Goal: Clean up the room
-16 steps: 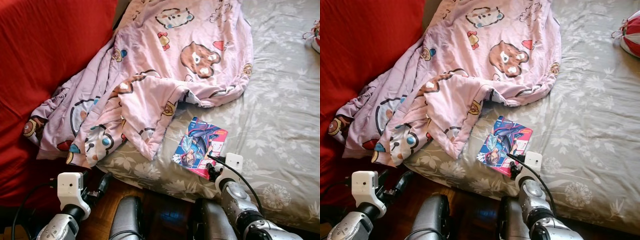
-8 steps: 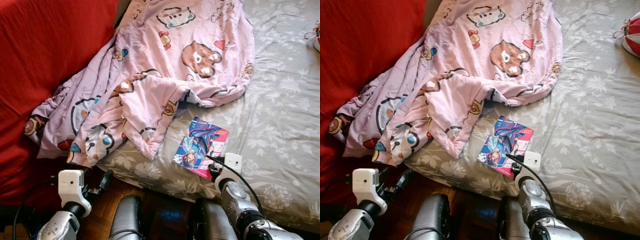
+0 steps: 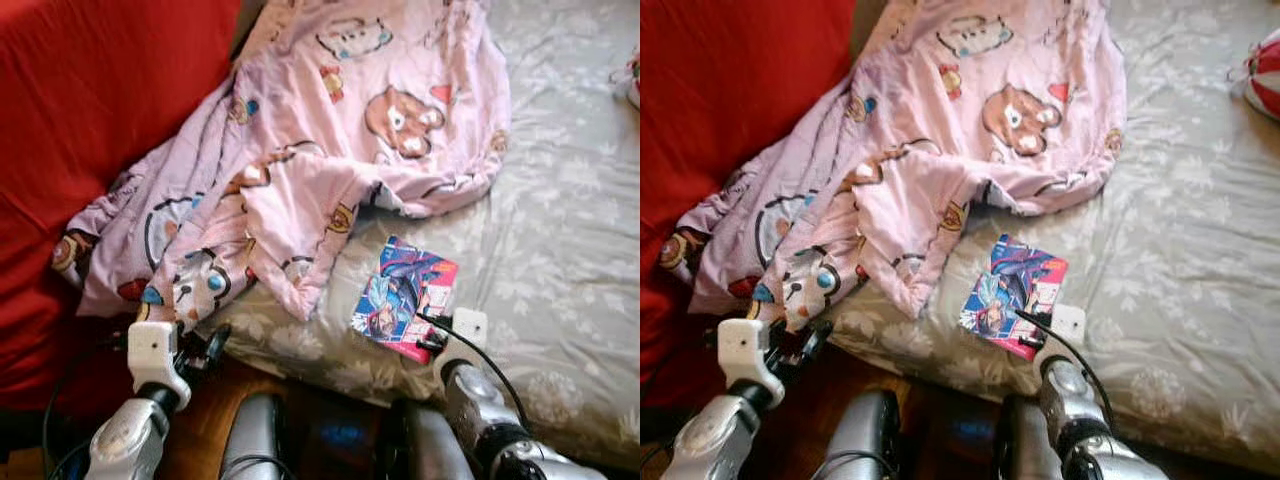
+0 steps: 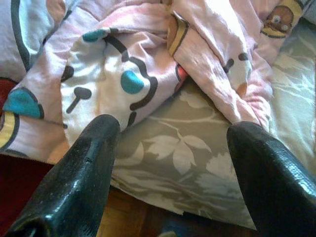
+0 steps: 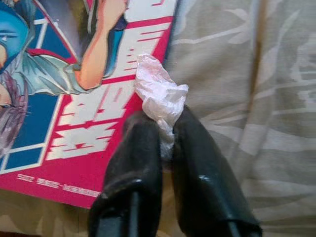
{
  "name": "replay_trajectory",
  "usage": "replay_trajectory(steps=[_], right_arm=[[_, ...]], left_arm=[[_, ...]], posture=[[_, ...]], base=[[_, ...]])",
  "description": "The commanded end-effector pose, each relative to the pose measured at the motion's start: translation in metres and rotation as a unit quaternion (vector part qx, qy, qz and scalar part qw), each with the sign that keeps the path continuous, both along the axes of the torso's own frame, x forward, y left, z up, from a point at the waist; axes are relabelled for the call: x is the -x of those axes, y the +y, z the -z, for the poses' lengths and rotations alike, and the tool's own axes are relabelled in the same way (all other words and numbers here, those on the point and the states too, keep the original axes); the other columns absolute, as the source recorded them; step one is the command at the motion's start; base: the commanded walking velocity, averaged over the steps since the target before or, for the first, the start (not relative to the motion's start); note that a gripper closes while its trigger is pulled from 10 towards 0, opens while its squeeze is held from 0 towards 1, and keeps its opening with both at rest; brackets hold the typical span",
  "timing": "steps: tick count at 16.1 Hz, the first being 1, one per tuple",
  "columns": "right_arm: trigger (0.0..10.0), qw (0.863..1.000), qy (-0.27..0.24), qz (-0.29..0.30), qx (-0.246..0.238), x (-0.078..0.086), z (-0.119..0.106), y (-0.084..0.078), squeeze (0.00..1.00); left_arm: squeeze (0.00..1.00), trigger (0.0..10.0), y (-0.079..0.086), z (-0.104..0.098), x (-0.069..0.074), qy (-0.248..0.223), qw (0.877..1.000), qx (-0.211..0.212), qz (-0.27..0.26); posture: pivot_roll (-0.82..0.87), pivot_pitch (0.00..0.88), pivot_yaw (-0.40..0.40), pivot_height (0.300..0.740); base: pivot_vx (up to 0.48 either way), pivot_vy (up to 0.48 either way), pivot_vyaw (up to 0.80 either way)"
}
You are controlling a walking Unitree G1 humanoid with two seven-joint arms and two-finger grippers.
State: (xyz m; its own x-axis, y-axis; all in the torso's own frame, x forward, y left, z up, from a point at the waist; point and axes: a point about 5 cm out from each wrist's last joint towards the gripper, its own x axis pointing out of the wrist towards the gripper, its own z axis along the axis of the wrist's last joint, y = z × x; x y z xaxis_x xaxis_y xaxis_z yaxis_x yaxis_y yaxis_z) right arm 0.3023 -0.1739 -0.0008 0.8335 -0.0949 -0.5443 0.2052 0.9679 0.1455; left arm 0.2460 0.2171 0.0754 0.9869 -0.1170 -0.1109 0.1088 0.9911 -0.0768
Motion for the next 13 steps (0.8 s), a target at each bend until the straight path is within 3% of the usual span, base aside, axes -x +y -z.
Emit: replay_trajectory(steps=[1,7,8,9,11,13], right_arm=[[0.0,0.999,0.025,0.020,-0.001,0.013,0.012,-0.007,0.00],[0.0,0.998,-0.044,0.053,-0.016,0.011,0.003,-0.015,0.00],[6.5,0.997,-0.058,0.045,-0.013,0.014,0.004,-0.015,0.00],[10.0,0.998,-0.064,0.028,-0.006,0.017,0.006,-0.014,0.00],[10.0,0.997,-0.075,0.007,-0.008,0.029,0.013,-0.013,0.00],[10.0,0.999,-0.036,0.021,0.017,0.047,0.027,-0.024,0.00]], left_arm=[[0.00,10.0,0.002,0.012,0.006,0.022,1.000,-0.004,-0.008],[0.00,10.0,0.004,0.033,-0.005,0.036,0.999,0.003,-0.024],[0.00,10.0,0.003,0.041,-0.005,0.049,0.998,0.010,-0.030],[0.00,10.0,0.003,0.051,-0.005,0.066,0.997,0.012,-0.032],[0.00,10.0,0.005,0.069,0.001,0.102,0.993,0.043,-0.051],[0.00,10.0,0.006,0.082,0.005,0.128,0.989,0.040,-0.055]], posture=[[0.16,0.186,0.026,0.633],[0.13,0.068,0.002,0.633],[0.12,0.051,-0.003,0.633],[0.10,0.034,-0.005,0.633],[0.08,0.000,-0.009,0.633],[0.07,0.000,-0.010,0.633]], base=[[0.000,0.000,0.00],[0.000,0.000,0.00],[0.000,0.000,0.00],[0.000,0.000,0.00],[0.000,0.000,0.00],[0.000,0.000,0.00]])
